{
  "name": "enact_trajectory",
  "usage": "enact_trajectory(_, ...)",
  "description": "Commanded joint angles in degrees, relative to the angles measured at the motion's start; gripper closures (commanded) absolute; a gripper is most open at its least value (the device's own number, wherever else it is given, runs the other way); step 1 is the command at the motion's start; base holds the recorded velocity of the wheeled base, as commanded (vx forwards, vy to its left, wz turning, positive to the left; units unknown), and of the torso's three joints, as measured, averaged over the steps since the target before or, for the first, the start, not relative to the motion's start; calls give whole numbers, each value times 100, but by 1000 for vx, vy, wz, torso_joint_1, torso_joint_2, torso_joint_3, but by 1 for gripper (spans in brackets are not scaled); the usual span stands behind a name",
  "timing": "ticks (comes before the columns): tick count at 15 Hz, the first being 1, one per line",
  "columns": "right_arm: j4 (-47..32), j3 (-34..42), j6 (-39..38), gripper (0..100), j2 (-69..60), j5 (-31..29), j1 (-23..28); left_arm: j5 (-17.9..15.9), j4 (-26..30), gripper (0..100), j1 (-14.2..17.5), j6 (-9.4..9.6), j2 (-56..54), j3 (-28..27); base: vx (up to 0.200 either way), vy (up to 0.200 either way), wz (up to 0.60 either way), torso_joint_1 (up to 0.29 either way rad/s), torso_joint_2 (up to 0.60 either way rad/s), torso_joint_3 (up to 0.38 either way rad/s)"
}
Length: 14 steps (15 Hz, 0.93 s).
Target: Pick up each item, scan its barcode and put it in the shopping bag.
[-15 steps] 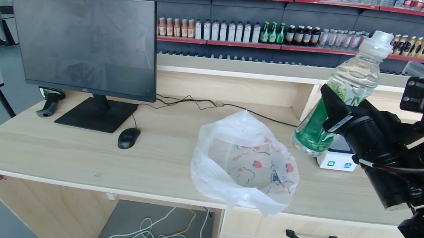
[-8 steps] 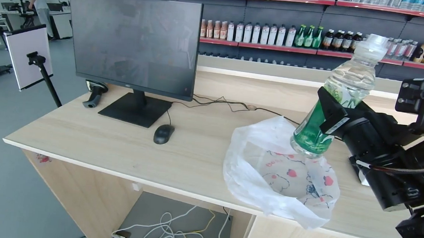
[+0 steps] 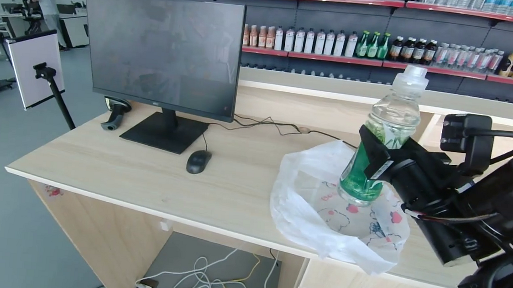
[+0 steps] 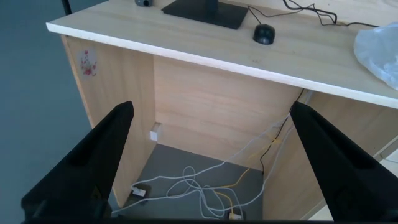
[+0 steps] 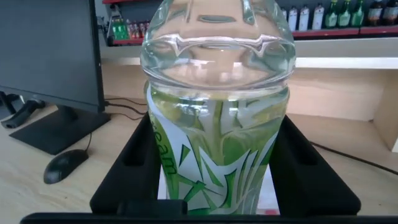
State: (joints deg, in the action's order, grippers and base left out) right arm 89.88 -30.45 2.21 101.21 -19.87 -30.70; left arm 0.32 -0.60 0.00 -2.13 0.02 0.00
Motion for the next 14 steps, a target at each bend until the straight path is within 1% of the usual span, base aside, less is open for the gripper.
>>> enact_trajectory(1,12,-189,25,100,505,10,-15,3,-2,0,0,-6,6,0,0,0,0,0,0,0)
enact_trajectory(5,12,-875,-36,100,1332,10,-33,3,-2,0,0,2,6,0,0,0,0,0,0,0)
enact_trajectory(7,12,-1376,-159,100,1815,10,-15,3,-11,0,0,-6,6,0,0,0,0,0,0,0)
enact_trajectory(12,12,-2000,-185,100,2509,10,152,3,-11,0,0,2,6,0,0,0,0,0,0,0)
enact_trajectory(14,12,-2017,-185,100,2729,10,152,3,-11,0,0,2,6,0,0,0,0,0,0,0)
